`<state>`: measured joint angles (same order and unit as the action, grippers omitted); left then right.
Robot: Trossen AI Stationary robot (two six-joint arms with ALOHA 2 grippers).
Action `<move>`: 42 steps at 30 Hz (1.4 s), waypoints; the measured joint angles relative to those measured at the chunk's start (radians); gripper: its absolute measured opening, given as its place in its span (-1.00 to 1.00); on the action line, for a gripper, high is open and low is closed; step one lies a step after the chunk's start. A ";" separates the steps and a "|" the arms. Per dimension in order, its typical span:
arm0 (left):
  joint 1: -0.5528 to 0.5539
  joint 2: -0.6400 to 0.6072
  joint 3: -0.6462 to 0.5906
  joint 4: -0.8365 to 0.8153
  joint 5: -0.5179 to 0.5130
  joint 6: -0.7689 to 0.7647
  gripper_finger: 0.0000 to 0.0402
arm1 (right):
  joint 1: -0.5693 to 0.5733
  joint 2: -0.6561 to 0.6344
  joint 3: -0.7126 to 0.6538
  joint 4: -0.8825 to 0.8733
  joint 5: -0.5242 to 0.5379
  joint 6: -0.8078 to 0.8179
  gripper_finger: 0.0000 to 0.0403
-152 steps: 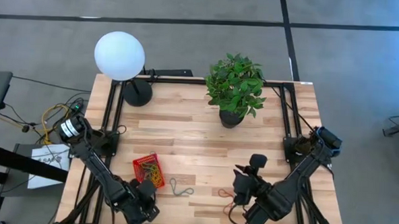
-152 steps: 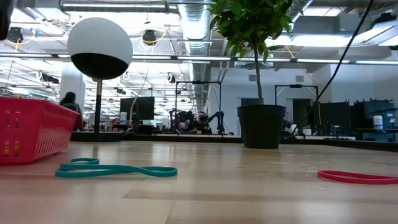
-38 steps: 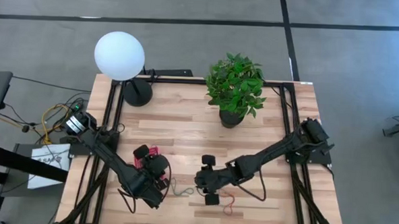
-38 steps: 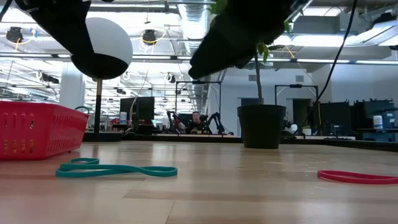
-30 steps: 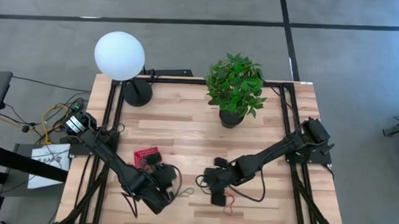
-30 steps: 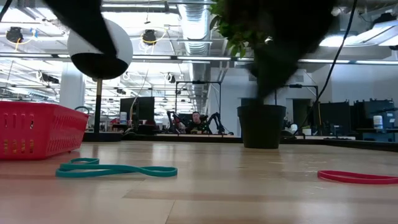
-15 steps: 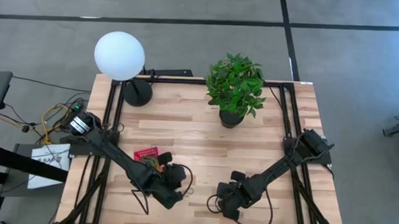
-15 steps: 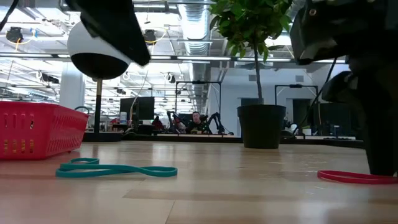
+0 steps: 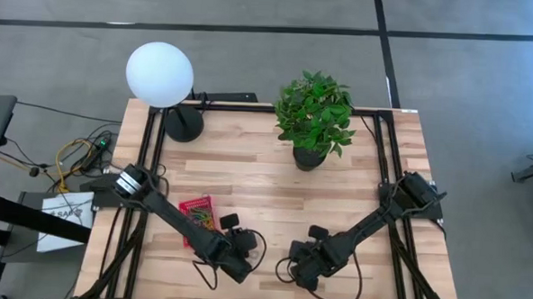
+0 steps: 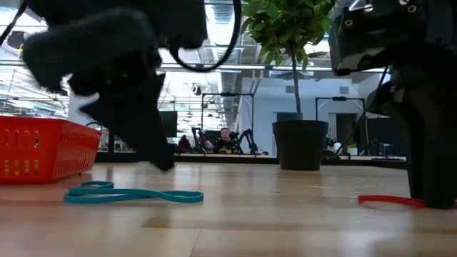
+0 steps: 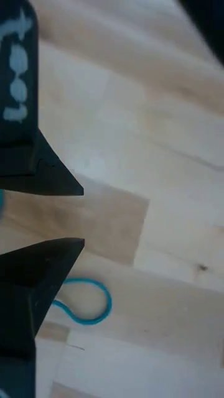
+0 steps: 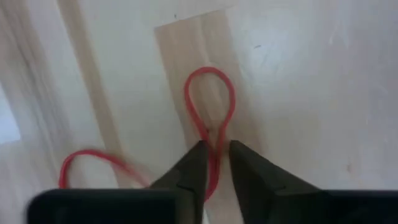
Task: Pick and place items into bin
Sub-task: Put the red rubber band into the red bin
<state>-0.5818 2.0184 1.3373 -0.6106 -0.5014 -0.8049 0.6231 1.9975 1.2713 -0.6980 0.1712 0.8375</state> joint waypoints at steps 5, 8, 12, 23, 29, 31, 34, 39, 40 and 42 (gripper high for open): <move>-0.002 0.044 0.000 0.051 0.049 0.046 -0.45 | 0.011 0.000 -0.003 0.031 0.018 -0.077 -0.96; 0.000 0.043 0.002 0.052 0.062 0.046 -0.45 | 0.014 0.004 0.016 0.020 0.021 -0.103 -0.97; 0.000 0.032 0.007 0.044 0.023 0.036 -0.45 | 0.004 0.010 0.085 -0.001 0.067 -0.142 -0.99; -0.057 0.029 0.355 -0.657 -0.169 -0.196 -0.48 | -0.088 0.007 0.271 -0.055 0.277 -0.445 -1.00; -0.171 -0.034 0.488 -0.890 -0.298 -0.412 -0.52 | -0.173 0.005 0.298 -0.047 0.195 -0.467 -0.99; -0.200 -0.049 0.491 -0.827 -0.313 -0.386 -0.52 | -0.173 0.005 0.298 -0.099 0.076 -0.434 -0.98; -0.242 -0.033 0.485 -0.929 -0.357 -0.469 -0.52 | -0.140 0.005 0.294 -0.194 -0.070 -0.382 -0.92; -0.253 -0.026 0.436 -0.962 -0.369 -0.597 -0.52 | -0.066 0.005 0.266 -0.175 -0.098 -0.339 -0.70; -0.253 -0.025 0.434 -0.958 -0.363 -0.597 -0.52 | -0.056 0.005 0.260 -0.167 -0.094 -0.329 -0.65; -0.250 -0.024 0.435 -0.942 -0.356 -0.592 -0.52 | -0.046 0.003 0.241 -0.159 -0.078 -0.276 -0.55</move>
<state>-0.8317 1.9945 1.7718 -1.5527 -0.8570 -1.3965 0.5769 2.0006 1.5123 -0.8572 0.0928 0.5613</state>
